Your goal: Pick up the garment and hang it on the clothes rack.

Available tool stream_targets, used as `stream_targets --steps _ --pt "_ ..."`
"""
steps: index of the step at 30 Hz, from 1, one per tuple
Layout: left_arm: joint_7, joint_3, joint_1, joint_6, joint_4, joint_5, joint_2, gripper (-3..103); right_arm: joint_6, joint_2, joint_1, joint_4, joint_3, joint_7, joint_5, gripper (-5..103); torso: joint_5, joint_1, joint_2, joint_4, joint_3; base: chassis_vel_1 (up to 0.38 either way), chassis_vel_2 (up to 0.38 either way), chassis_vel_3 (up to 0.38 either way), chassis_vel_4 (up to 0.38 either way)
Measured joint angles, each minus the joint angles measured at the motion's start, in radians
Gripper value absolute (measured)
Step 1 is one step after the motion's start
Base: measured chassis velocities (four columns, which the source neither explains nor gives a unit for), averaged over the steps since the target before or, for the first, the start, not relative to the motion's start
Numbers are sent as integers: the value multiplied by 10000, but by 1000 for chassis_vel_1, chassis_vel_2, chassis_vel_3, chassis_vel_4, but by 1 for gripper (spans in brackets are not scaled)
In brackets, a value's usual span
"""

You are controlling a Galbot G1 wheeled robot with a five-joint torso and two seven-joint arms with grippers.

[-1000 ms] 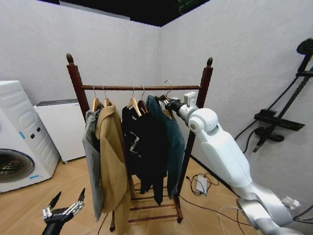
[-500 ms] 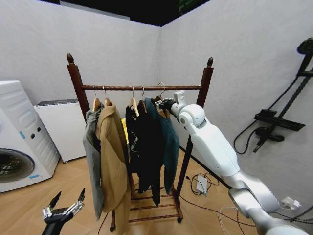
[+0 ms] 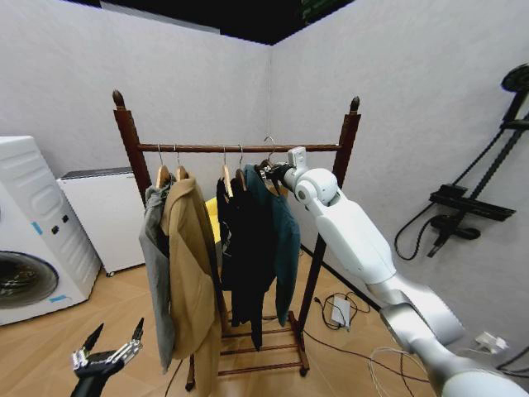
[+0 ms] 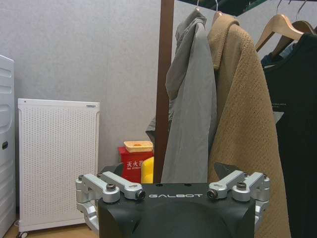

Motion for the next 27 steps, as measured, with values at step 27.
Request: stream_targets --steps 27 --pt "-1 -1 0 0 0 0 0 100 854 -287 -881 261 643 -593 -161 40 0 0 0 3 -1 0 0 0 0"
